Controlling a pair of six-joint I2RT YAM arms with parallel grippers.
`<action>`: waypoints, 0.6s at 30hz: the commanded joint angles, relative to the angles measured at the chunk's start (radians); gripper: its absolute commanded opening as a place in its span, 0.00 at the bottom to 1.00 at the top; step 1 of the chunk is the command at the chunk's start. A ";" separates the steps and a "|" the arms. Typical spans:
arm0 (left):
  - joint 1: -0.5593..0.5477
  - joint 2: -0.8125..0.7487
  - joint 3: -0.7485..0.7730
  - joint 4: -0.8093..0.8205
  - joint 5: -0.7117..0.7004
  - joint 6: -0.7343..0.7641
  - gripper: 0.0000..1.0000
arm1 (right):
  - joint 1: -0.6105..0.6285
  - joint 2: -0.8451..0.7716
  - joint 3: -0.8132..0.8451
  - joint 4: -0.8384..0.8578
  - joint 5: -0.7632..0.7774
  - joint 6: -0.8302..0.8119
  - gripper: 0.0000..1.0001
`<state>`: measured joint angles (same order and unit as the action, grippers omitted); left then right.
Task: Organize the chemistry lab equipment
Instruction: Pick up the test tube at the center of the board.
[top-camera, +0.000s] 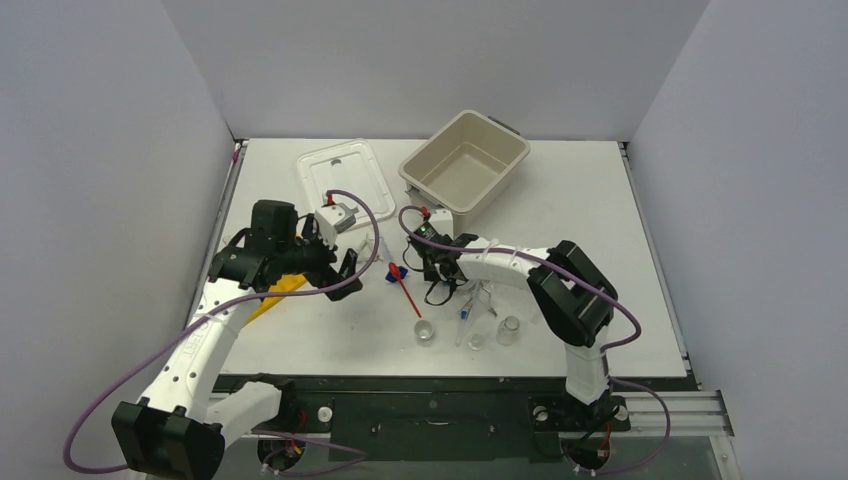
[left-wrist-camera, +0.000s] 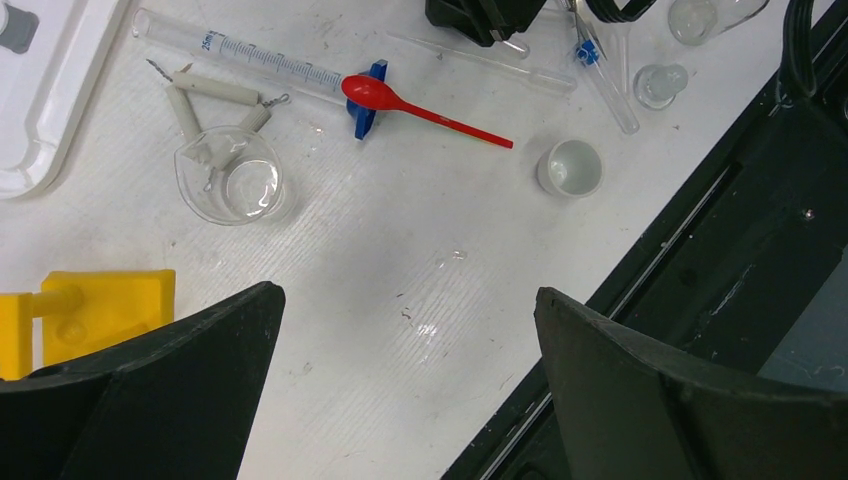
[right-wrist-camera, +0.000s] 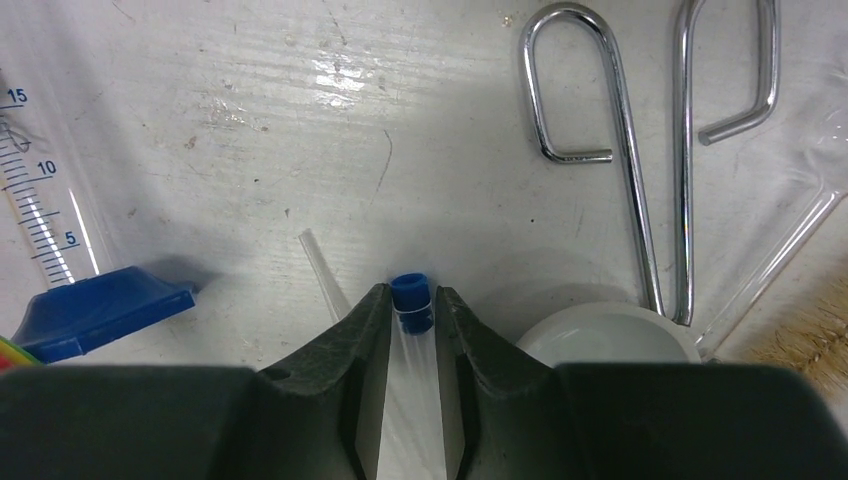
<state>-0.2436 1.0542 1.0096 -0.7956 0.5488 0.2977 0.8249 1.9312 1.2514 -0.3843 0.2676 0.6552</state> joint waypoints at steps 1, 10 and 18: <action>-0.003 -0.016 0.020 -0.015 -0.004 0.015 0.97 | -0.004 0.040 0.057 -0.004 0.001 -0.013 0.18; -0.004 -0.017 0.026 -0.019 0.006 0.000 0.97 | -0.006 0.075 0.104 -0.051 -0.024 -0.034 0.03; -0.003 -0.021 0.024 -0.002 0.040 -0.027 0.97 | -0.003 -0.067 0.173 -0.085 0.049 -0.022 0.00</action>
<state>-0.2436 1.0542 1.0096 -0.8185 0.5510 0.2932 0.8242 1.9915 1.3582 -0.4507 0.2565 0.6315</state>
